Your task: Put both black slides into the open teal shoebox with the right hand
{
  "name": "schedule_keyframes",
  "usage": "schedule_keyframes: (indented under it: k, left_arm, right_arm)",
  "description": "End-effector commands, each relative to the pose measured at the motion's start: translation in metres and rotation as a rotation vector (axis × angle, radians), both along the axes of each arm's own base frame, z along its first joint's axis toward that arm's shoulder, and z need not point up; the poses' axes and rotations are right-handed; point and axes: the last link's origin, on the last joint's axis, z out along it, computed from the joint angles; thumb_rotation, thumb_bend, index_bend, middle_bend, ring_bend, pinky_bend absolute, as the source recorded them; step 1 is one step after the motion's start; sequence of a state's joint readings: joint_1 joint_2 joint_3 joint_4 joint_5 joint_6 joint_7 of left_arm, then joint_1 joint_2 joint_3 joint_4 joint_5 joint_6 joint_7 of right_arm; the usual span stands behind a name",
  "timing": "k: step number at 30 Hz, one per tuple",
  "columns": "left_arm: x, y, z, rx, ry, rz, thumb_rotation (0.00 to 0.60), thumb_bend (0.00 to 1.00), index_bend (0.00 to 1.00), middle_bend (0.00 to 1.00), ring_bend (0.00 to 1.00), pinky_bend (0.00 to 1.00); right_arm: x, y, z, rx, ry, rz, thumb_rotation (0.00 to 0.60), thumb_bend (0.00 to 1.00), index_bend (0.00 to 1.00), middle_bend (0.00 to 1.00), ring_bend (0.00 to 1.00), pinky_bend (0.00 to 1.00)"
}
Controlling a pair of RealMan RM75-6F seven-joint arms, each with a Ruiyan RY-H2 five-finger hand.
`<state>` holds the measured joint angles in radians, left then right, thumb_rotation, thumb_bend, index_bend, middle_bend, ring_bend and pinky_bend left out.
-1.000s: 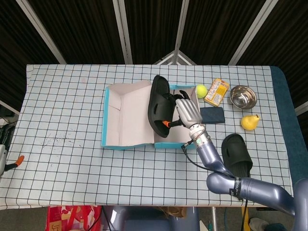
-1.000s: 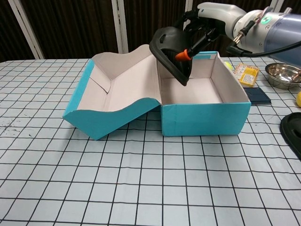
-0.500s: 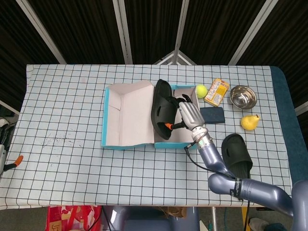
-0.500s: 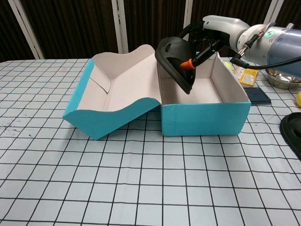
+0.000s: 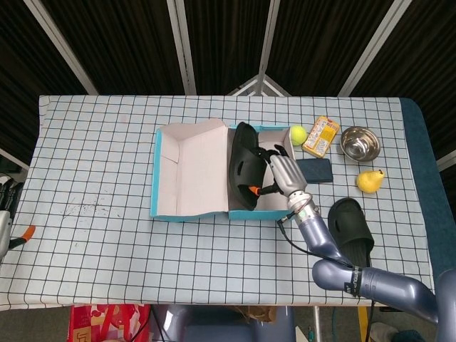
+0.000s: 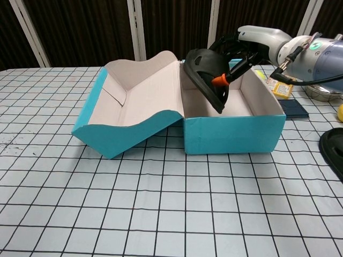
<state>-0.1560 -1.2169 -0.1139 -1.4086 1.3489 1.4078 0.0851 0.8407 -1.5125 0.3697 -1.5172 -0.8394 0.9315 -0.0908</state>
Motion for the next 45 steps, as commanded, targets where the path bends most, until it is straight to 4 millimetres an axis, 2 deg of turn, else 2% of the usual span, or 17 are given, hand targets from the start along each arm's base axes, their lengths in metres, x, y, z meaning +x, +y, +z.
schedule_keyframes:
  k: [1,10,28,36,41,45]
  left_arm:
    - [0.003,0.004,-0.005,-0.005,0.005,-0.031,0.600,0.36,0.07,0.00,0.00,0.11]
    - [0.008,0.007,-0.017,-0.027,-0.001,-0.058,0.600,0.36,0.07,0.00,0.00,0.11]
    - [0.007,0.008,-0.018,-0.030,-0.020,-0.059,0.600,0.36,0.07,0.00,0.00,0.11]
    - [0.006,0.008,-0.017,-0.027,-0.020,-0.050,0.600,0.36,0.07,0.00,0.00,0.11]
    - [0.006,0.008,-0.017,-0.029,-0.021,-0.051,0.600,0.36,0.07,0.00,0.00,0.11]
    - [0.006,0.008,-0.016,-0.024,-0.027,-0.048,0.600,0.36,0.07,0.00,0.00,0.11]
  right_arm:
    - [-0.001,0.000,0.001,-0.001,0.004,-0.001,0.600,0.38,0.72,0.47,0.22,0.00]
    - [-0.004,0.003,0.000,0.002,0.001,-0.012,0.600,0.38,0.72,0.47,0.22,0.00]
    - [-0.006,-0.005,-0.021,0.006,-0.105,-0.014,0.600,0.38,0.72,0.47,0.22,0.00]
    - [-0.012,-0.007,-0.030,0.036,-0.071,-0.017,0.600,0.38,0.73,0.47,0.22,0.00]
    - [-0.011,-0.008,-0.028,0.059,-0.020,-0.011,0.600,0.42,0.75,0.47,0.23,0.00]
    - [-0.004,-0.009,-0.018,0.052,0.003,-0.009,0.600,0.43,0.75,0.47,0.23,0.00]
